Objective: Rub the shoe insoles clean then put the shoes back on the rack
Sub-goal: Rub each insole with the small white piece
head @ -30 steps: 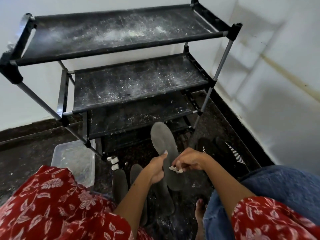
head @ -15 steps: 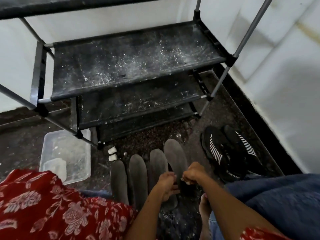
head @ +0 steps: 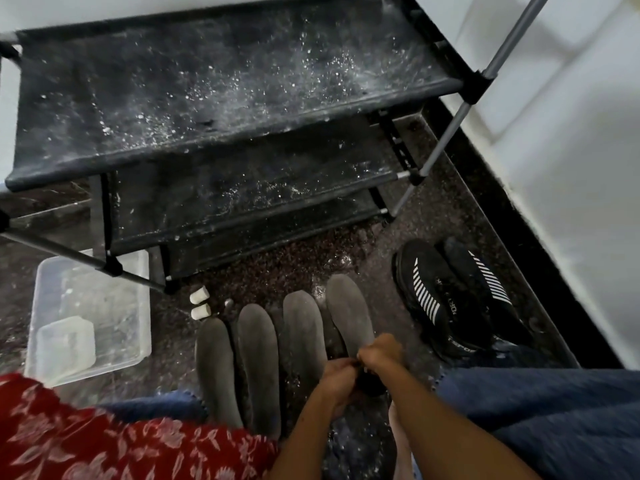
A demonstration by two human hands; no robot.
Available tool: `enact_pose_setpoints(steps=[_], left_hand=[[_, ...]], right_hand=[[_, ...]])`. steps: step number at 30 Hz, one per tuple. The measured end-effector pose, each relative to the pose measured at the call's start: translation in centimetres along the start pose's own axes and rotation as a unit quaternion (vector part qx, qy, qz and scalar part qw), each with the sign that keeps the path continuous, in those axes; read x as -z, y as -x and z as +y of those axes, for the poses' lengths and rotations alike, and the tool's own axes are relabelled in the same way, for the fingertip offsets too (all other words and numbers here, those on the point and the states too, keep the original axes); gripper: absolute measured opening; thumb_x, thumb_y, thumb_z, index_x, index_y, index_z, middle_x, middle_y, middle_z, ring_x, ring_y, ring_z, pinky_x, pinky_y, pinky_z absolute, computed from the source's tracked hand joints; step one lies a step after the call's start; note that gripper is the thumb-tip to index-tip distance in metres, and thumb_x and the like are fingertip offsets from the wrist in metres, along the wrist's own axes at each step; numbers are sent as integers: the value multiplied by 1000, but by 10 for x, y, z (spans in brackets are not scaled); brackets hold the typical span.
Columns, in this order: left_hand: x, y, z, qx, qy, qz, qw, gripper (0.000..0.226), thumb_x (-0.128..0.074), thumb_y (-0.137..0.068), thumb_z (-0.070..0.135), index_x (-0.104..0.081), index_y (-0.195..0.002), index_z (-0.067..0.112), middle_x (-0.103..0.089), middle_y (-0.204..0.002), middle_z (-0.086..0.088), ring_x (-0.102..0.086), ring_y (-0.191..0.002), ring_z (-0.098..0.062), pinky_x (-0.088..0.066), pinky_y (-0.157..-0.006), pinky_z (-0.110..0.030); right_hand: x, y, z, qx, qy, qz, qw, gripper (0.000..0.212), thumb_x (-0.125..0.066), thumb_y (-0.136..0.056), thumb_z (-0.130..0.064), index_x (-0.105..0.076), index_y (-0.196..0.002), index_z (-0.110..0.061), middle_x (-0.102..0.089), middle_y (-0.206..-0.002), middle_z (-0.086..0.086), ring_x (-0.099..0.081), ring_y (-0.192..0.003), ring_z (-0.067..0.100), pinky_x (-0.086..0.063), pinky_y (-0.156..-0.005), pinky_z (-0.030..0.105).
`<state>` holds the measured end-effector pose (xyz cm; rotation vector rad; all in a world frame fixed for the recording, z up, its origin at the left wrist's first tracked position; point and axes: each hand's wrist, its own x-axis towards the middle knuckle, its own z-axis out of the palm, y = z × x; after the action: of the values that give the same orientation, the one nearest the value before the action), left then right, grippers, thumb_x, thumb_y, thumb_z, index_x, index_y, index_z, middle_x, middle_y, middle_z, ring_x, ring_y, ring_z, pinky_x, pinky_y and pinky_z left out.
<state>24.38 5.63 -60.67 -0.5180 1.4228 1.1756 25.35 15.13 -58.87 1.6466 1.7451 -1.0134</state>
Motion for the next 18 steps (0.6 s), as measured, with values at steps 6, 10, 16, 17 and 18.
enact_pose_setpoints(steps=[6, 10, 16, 17, 18], left_hand=[[1, -4, -4, 4, -16, -13, 1000, 23, -46, -91, -6, -64, -105, -4, -67, -88, -21, -67, -68, -22, -50, -48, -21], [2, -4, -4, 7, -35, -18, 999, 26, -43, -91, -9, -64, -103, -2, -62, -70, -10, -59, -49, -9, -57, -64, -37], [14, -5, -2, 0, -94, 27, 995, 15, -51, -88, -2, -63, -81, 3, -54, -68, -7, -46, -60, -14, -38, -52, -23], [18, -5, 1, -14, -114, 49, 992, 19, -52, -88, -1, -61, -72, 6, -51, -64, -6, -44, -60, -15, -38, -53, -23], [23, -3, 5, -28, -136, 64, 988, 24, -52, -87, 0, -60, -67, 9, -49, -62, -5, -44, -61, -16, -38, -56, -24]], right_hand=[[-10, -7, 5, -17, -23, -12, 1000, 35, -70, -78, -18, -64, -110, -3, -67, -108, 12, -64, -98, 25, -49, -69, 25], [-12, -10, 7, -21, -33, -27, 999, 31, -71, -74, -15, -68, -102, -3, -70, -96, 12, -67, -85, 23, -53, -65, 25], [-18, -25, 13, -30, -51, -24, 998, 31, -70, -67, -6, -69, -98, -3, -71, -91, 14, -67, -83, 27, -57, -64, 31], [-15, -18, 8, -24, -53, -22, 998, 28, -69, -67, -6, -70, -94, -2, -71, -90, 13, -68, -81, 26, -56, -61, 29], [-14, -12, 3, -15, -53, -26, 998, 25, -69, -68, -6, -70, -92, -1, -71, -89, 13, -68, -81, 26, -55, -60, 29]])
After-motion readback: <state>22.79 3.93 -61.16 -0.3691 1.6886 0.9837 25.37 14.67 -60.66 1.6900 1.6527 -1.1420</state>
